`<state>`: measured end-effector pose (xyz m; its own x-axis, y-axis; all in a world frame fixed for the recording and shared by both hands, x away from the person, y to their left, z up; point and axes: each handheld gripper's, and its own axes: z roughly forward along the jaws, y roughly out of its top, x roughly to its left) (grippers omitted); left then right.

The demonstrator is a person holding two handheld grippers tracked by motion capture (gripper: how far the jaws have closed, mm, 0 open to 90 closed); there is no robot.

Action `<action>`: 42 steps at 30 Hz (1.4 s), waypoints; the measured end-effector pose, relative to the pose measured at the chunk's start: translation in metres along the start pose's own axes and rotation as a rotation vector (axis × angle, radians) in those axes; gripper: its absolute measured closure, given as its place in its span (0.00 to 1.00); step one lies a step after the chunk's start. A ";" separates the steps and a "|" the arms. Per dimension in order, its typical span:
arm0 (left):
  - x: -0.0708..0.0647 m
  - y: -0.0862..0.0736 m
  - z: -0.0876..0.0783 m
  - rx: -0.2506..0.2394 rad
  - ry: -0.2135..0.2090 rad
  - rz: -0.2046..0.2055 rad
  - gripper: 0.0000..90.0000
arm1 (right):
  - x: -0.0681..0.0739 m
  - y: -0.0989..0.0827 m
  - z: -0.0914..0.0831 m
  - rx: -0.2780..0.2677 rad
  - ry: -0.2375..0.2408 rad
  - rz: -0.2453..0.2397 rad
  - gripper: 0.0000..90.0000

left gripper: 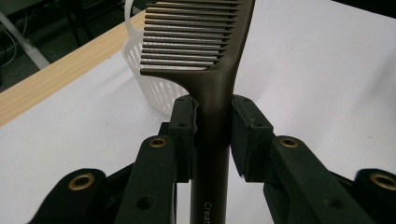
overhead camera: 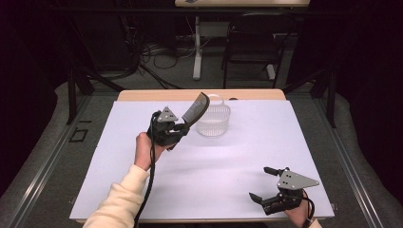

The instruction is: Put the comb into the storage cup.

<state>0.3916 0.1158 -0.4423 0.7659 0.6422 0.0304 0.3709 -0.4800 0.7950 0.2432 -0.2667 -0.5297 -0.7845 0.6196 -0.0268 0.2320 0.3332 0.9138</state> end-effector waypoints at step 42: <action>0.024 0.022 0.018 -0.035 0.015 -0.008 0.80 | 0.000 0.000 0.000 -0.001 0.001 0.002 0.00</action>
<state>0.4277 0.1100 -0.4350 0.7550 0.6549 0.0331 0.3580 -0.4540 0.8159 0.2433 -0.2667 -0.5297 -0.7843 0.6199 -0.0243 0.2333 0.3310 0.9144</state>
